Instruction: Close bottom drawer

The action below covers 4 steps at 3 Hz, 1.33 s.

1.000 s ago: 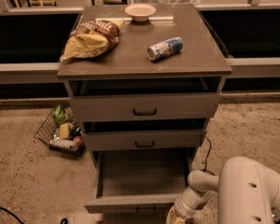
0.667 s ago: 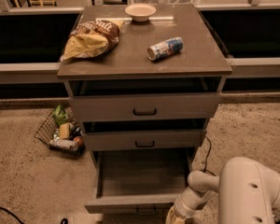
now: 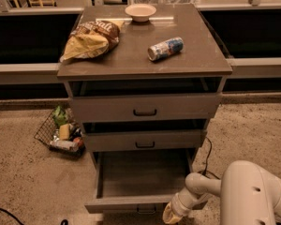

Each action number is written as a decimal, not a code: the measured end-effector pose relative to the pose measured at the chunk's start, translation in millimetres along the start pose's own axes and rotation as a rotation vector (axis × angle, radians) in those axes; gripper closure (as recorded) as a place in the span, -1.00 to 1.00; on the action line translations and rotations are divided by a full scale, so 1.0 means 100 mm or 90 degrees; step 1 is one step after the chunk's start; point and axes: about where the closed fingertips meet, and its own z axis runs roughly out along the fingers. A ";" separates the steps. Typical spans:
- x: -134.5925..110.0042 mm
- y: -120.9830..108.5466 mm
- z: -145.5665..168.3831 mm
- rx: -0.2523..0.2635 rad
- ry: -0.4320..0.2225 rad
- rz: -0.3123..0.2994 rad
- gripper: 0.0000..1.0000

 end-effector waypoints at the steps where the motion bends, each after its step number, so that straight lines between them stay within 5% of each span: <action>1: -0.01 0.01 -0.01 0.000 0.000 0.000 1.00; 2: 0.03 -0.09 0.00 0.014 -0.002 -0.006 0.64; 4: 0.12 -0.27 -0.03 0.032 -0.010 -0.014 -0.44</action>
Offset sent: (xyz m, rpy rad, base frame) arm 0.0477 -0.0050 -0.0187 0.0274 -0.0977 -0.0246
